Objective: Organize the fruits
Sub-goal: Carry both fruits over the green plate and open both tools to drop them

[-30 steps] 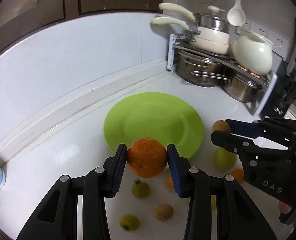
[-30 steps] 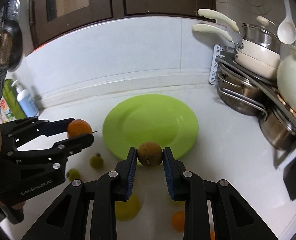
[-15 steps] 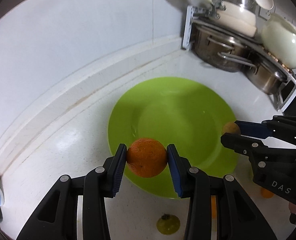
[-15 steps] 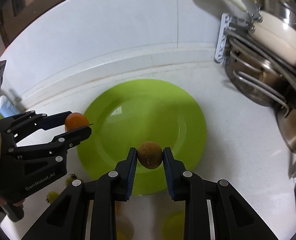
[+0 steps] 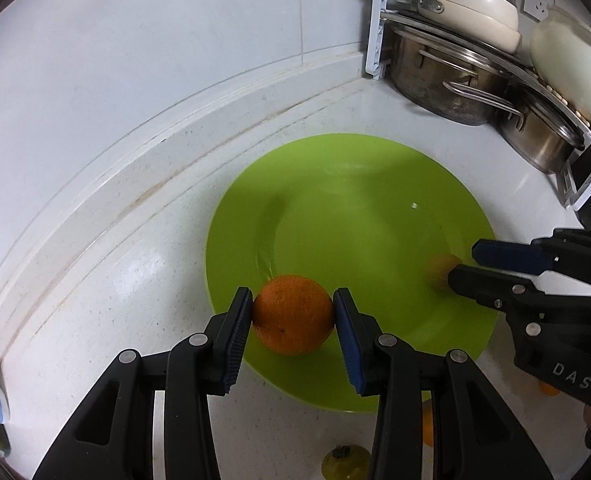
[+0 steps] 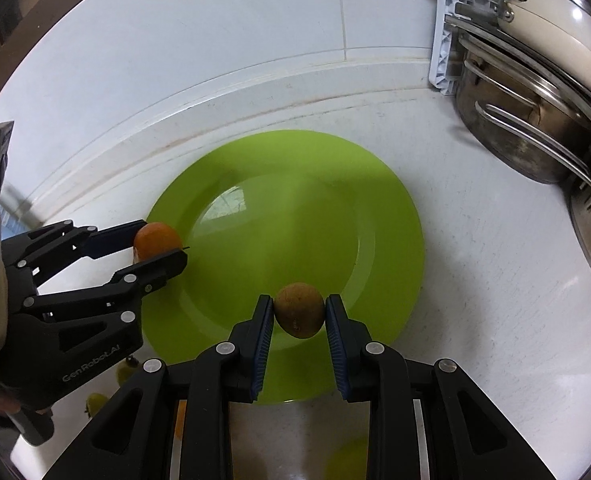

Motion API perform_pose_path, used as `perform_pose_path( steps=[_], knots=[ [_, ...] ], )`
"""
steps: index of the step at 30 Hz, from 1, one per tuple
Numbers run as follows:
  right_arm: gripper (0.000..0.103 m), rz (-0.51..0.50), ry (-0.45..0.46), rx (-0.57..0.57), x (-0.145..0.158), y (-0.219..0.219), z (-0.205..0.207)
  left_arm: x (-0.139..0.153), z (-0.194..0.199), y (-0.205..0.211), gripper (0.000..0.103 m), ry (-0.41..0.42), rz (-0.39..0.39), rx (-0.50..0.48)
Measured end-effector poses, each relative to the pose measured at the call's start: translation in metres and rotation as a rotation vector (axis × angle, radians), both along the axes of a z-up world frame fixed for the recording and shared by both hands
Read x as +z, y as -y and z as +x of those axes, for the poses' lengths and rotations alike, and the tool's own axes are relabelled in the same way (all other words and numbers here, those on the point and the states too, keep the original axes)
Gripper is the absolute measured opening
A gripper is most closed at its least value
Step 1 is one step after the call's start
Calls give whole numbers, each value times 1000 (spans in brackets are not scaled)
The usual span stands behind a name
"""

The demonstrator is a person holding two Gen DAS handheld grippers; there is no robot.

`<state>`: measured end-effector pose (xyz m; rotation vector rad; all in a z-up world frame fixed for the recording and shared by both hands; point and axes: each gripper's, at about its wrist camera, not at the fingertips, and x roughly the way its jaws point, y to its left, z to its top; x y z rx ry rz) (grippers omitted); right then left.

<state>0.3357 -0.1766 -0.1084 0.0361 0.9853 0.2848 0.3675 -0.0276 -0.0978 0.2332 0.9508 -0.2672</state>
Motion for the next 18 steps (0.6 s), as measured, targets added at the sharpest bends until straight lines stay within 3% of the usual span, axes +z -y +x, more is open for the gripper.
perform_pose_path(
  steps=[2, 10, 18],
  knots=[
    [38, -1, 2, -6, 1, 1, -1, 3, -2, -1, 46, 6, -6, 0],
    [39, -30, 77, -21, 19, 6, -31, 27, -35, -9, 60, 65, -13, 41],
    [45, -31, 189, -22, 42, 8, -78, 62, -92, -13, 70, 209, 24, 66]
  ],
)
